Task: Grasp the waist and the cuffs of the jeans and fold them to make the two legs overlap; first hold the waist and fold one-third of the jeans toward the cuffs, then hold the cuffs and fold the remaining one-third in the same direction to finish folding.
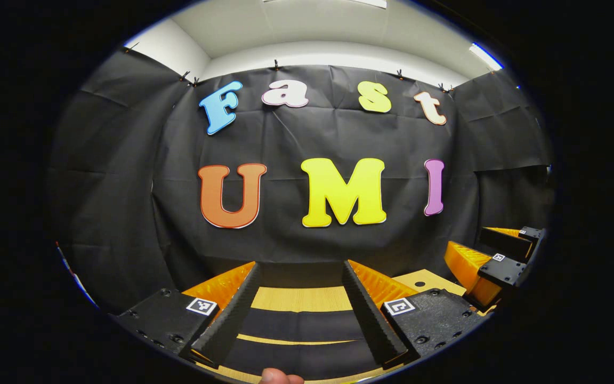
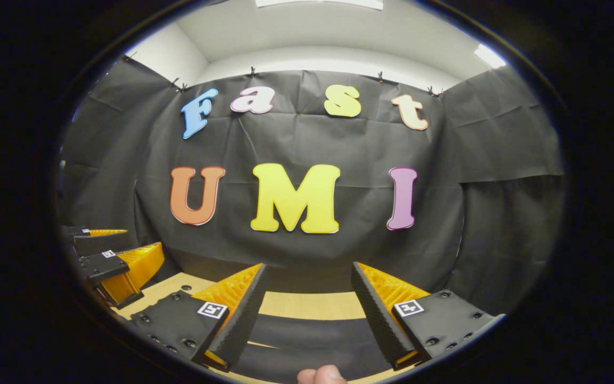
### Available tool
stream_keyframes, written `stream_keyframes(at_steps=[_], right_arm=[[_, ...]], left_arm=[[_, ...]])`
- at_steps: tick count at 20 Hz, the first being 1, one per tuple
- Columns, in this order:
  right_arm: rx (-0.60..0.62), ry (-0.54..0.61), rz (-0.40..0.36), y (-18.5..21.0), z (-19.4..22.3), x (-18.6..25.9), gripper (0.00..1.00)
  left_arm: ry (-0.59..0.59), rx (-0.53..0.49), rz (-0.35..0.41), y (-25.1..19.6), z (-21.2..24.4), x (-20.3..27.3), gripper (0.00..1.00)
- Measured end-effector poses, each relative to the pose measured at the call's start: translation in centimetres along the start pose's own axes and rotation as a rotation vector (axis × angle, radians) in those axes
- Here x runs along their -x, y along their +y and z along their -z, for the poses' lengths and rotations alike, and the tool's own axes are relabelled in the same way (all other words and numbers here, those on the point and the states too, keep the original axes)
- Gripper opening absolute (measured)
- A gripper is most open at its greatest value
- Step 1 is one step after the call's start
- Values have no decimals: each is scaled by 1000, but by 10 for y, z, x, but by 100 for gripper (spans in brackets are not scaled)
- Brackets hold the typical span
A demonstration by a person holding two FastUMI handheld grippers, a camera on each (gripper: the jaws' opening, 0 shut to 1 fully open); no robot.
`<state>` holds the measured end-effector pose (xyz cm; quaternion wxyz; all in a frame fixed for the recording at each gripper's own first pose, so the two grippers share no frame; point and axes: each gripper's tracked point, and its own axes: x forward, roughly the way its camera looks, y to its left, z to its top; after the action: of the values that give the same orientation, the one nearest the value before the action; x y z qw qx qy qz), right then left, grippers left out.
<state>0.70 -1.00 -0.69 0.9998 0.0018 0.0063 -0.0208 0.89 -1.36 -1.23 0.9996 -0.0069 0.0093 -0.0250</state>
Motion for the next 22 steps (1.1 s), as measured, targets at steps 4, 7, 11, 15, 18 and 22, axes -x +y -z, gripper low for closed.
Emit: stream_keyframes(at_steps=[4, 7, 11, 15, 18, 22], right_arm=[[12, -6, 14, -8, -2, 1, 93], [-3, 2, 12, -20, -2, 1, 93], [-9, 88, 75, -73, 21, 6, 98], [48, 193, 194, -151, 58, 23, 97], [-10, 300, 261, -206, 97, 31, 97], [-196, 489, 333, -262, 169, 37, 93]], left_arm=[[7, 14, 9, 5, 2, -1, 98], [6, 10, -11, 28, 8, -2, 98], [84, 64, -93, 84, 43, 4, 98], [205, 173, -208, 146, 100, 12, 99], [328, 322, -298, 185, 155, 23, 98], [476, 599, -451, 217, 219, 52, 99]])
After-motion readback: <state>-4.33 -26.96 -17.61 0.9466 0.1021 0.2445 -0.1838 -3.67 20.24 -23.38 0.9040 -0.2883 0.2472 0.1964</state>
